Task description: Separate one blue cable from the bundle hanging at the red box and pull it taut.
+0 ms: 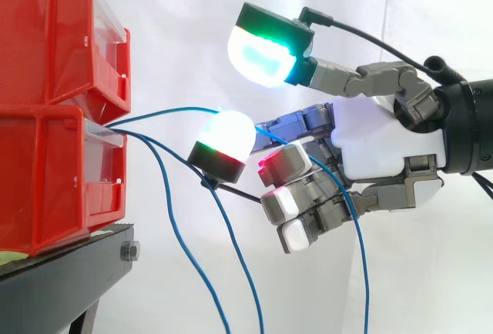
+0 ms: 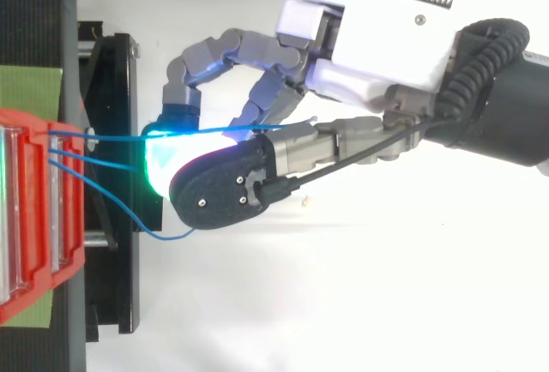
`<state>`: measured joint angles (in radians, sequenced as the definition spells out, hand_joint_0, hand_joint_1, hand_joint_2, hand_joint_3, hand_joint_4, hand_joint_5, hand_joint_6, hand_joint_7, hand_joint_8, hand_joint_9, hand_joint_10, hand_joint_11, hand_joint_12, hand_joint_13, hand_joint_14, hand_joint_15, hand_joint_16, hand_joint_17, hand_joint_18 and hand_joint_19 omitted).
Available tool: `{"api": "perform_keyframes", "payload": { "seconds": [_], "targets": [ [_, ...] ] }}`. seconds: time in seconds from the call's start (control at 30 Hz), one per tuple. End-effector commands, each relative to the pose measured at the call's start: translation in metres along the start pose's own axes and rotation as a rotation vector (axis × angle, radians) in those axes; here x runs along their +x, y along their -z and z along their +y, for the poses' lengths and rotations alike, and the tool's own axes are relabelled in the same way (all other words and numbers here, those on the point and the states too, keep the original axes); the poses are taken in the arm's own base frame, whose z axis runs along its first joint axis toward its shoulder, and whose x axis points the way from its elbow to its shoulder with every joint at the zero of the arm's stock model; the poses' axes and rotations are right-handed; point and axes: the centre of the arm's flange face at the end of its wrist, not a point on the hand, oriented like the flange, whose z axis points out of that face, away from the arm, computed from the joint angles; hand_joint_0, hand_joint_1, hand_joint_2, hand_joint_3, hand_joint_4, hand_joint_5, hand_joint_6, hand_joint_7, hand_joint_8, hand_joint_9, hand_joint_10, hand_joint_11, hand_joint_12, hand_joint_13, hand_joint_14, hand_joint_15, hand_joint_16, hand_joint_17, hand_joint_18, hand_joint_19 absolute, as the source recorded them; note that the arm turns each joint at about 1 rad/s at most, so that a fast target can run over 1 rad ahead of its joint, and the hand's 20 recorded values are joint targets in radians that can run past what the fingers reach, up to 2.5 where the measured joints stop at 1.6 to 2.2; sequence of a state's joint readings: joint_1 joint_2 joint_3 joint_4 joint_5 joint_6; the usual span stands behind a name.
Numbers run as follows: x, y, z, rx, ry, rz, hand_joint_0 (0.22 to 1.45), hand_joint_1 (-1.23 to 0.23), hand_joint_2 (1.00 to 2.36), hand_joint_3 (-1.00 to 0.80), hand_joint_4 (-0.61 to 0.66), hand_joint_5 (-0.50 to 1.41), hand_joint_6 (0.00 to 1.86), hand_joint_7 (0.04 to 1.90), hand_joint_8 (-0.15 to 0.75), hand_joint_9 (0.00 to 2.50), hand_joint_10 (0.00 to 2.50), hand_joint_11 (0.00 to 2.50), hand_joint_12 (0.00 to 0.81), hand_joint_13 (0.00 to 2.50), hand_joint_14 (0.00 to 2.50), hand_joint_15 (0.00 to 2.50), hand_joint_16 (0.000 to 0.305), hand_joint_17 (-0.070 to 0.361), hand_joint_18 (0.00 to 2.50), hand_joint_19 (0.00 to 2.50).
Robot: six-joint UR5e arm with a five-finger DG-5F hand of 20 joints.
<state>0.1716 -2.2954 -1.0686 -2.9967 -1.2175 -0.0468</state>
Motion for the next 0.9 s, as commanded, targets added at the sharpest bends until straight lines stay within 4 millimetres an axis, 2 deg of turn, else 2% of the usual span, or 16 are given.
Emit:
{"api": "perform_keyframes", "payload": {
  "seconds": [0.0, 0.27, 0.47, 0.67, 0.77, 0.83, 0.87],
  "targets": [
    [0.003, 0.000, 0.000, -0.007, 0.014, -0.004, 0.50, -0.54, 1.00, -0.50, 0.18, -0.15, 0.72, 1.02, 0.398, 1.12, 0.02, 1.14, 0.410, 1.14, 0.03, 0.85, 0.054, 0.121, 0.95, 0.63],
    [0.007, 0.003, -0.008, 0.002, 0.021, -0.001, 0.51, -0.55, 1.00, -0.50, 0.19, -0.16, 0.72, 1.02, 0.403, 1.09, 0.02, 1.15, 0.412, 1.19, 0.03, 0.99, 0.053, 0.120, 0.95, 0.70],
    [0.006, 0.004, -0.016, 0.002, 0.019, -0.004, 0.51, -0.56, 1.00, -0.50, 0.20, -0.16, 0.72, 1.03, 0.395, 1.08, 0.02, 1.20, 0.414, 1.23, 0.02, 1.24, 0.054, 0.122, 0.98, 0.74],
    [0.007, 0.004, -0.016, -0.001, 0.017, -0.004, 0.51, -0.59, 1.00, -0.50, 0.20, -0.16, 0.72, 1.02, 0.395, 1.07, 0.01, 1.35, 0.399, 1.26, 0.01, 1.54, 0.058, 0.130, 1.06, 0.93],
    [0.007, 0.004, -0.016, -0.001, 0.017, -0.004, 0.52, -0.60, 1.00, -0.50, 0.21, -0.16, 0.72, 1.01, 0.404, 1.07, 0.00, 1.52, 0.407, 1.21, 0.28, 1.59, 0.057, 0.128, 1.11, 1.06],
    [0.007, 0.004, -0.016, -0.001, 0.017, -0.004, 0.52, -0.61, 1.00, -0.50, 0.21, -0.16, 0.72, 1.01, 0.399, 1.03, 0.20, 1.54, 0.412, 1.12, 0.69, 1.49, 0.056, 0.126, 1.16, 1.19],
    [0.006, 0.004, -0.016, 0.002, 0.018, -0.005, 0.52, -0.61, 1.00, -0.50, 0.22, -0.16, 0.72, 1.01, 0.400, 1.02, 0.23, 1.54, 0.412, 1.09, 0.81, 1.47, 0.055, 0.124, 1.17, 1.21]
  ]
}}
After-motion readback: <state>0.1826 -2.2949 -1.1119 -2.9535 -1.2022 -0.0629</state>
